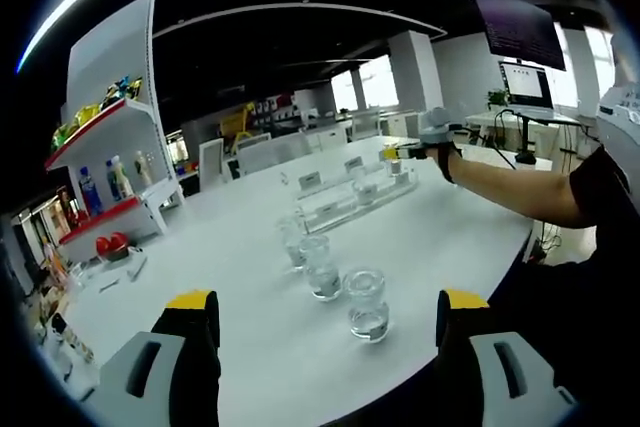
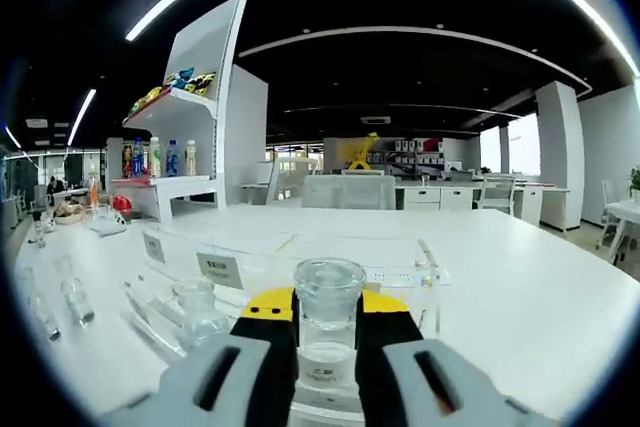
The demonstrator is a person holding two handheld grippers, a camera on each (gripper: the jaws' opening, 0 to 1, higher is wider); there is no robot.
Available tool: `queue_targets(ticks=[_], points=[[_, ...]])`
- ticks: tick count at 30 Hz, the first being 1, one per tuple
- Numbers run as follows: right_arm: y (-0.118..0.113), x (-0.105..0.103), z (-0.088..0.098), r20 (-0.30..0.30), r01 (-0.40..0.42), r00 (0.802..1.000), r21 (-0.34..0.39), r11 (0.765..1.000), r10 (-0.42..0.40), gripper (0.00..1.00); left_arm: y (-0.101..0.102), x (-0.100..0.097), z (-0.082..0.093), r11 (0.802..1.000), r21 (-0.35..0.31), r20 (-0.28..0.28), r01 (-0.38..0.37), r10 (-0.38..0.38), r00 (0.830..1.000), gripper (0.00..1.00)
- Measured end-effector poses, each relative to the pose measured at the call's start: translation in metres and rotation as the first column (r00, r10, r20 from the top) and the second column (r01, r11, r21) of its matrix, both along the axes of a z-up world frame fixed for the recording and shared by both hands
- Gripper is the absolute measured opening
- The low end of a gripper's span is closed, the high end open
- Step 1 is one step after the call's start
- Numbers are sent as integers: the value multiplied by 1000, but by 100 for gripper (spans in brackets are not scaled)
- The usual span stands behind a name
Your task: Identify the label on the chemical reagent bottle, grasp the chemical reagent bottle, and place it in the designated position on the reagent rack
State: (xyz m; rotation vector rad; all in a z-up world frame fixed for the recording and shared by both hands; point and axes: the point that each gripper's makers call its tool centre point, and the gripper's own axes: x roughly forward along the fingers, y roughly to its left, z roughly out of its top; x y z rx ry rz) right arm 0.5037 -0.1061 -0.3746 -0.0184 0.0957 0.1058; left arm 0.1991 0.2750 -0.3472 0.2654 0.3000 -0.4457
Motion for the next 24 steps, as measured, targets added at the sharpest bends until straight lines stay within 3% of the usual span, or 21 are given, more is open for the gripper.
queue_targets(ticks=[16, 24], points=[[-7, -4, -23, -29, 19, 999, -2, 1000, -19, 18, -7, 6, -19, 1000, -12, -44, 19, -20, 999, 89], [-10, -3, -33, -57, 24, 998, -18, 1000, -25, 18, -7, 5, -17, 1000, -17, -36, 15, -16, 999, 89]])
